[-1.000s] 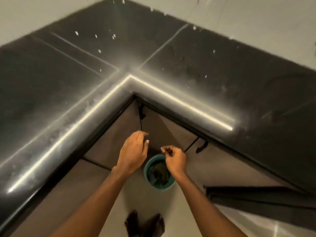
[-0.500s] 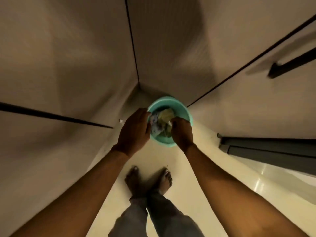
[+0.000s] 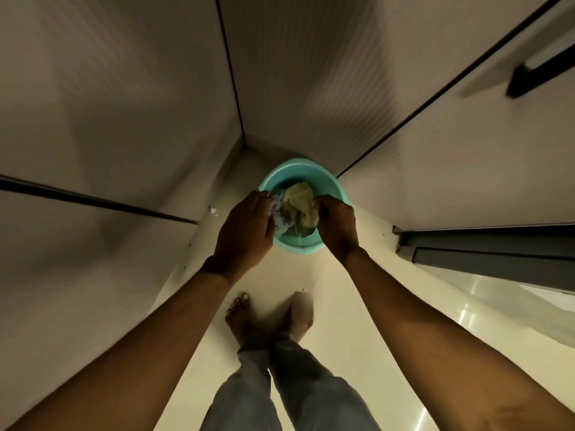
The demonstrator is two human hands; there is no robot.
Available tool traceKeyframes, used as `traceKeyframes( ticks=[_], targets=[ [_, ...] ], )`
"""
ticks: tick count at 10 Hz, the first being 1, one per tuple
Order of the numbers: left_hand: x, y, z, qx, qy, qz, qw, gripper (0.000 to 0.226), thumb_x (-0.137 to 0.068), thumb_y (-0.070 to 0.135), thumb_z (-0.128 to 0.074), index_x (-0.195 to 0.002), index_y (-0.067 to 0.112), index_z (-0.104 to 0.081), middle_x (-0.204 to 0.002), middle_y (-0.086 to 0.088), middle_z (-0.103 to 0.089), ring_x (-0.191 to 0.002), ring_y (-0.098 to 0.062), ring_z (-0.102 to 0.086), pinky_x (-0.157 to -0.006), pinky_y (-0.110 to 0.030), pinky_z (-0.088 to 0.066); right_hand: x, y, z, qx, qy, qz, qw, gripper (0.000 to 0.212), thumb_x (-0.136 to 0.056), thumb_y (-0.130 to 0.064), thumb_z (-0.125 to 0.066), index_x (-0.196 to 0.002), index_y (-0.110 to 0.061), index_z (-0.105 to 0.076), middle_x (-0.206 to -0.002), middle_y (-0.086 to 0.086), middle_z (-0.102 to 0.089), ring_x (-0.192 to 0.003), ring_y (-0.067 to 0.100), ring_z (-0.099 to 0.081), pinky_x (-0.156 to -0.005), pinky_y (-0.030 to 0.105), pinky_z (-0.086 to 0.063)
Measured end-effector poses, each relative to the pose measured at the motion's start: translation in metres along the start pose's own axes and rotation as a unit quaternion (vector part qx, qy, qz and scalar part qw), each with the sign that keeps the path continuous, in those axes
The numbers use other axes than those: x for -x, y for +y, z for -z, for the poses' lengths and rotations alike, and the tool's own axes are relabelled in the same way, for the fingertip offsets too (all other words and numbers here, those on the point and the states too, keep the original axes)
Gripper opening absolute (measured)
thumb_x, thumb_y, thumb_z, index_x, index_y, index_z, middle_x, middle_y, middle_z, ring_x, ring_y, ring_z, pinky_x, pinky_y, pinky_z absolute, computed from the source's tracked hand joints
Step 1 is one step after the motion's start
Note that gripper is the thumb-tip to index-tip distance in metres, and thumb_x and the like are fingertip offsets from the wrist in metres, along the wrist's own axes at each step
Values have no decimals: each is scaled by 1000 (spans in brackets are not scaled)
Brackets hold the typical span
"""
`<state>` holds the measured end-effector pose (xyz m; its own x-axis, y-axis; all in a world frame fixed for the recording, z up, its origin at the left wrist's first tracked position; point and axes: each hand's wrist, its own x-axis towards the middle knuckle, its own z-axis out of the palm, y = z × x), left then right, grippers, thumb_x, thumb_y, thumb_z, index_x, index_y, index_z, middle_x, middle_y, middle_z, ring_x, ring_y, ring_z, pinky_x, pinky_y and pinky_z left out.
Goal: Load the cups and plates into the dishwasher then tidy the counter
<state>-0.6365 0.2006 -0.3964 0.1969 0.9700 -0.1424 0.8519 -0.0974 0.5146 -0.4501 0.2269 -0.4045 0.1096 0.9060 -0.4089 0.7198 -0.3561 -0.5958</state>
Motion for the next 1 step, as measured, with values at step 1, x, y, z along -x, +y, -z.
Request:
traceKeyframes(
  ticks=[1],
  targets=[
    [4, 28, 37, 11, 4, 9, 1000, 39, -92, 25, -54, -128, 9, -52, -134, -12, -52, -121, -26, -52, -99, -31, -42, 21, -13, 27, -8, 34, 27, 999, 25, -97, -21, -47, -110, -19, -69, -111, 6, -70, -98, 26, -65, -78, 26, -47]
  ],
)
